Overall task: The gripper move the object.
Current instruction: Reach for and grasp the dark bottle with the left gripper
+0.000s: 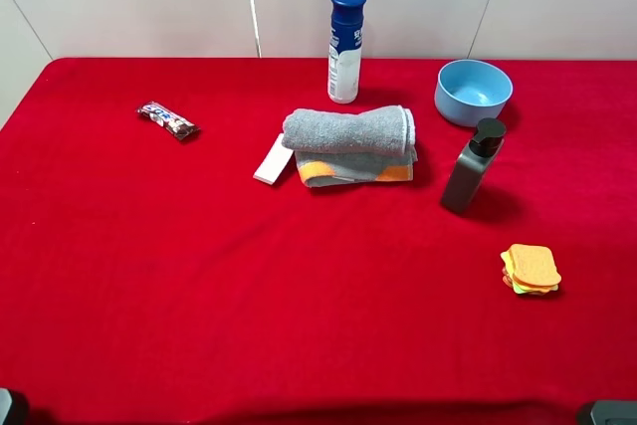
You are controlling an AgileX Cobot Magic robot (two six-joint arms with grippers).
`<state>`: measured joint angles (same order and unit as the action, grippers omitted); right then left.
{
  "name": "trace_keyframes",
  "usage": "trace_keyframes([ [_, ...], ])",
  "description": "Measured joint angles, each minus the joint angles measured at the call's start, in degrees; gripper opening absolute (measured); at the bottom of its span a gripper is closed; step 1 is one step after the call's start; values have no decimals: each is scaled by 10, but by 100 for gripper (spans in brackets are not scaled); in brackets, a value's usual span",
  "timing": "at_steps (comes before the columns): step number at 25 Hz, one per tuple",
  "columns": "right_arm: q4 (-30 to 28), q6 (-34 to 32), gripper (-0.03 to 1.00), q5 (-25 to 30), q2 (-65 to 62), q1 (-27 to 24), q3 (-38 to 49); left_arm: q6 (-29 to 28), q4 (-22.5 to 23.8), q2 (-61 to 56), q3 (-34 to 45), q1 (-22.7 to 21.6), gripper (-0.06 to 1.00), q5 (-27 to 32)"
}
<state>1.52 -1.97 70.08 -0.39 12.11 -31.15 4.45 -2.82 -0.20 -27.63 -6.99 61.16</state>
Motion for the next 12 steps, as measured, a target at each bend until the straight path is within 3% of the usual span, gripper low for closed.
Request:
trace_keyframes([
  [12, 0, 0, 69, 0, 0, 0, 0, 1, 0, 0, 0, 0, 96, 0],
])
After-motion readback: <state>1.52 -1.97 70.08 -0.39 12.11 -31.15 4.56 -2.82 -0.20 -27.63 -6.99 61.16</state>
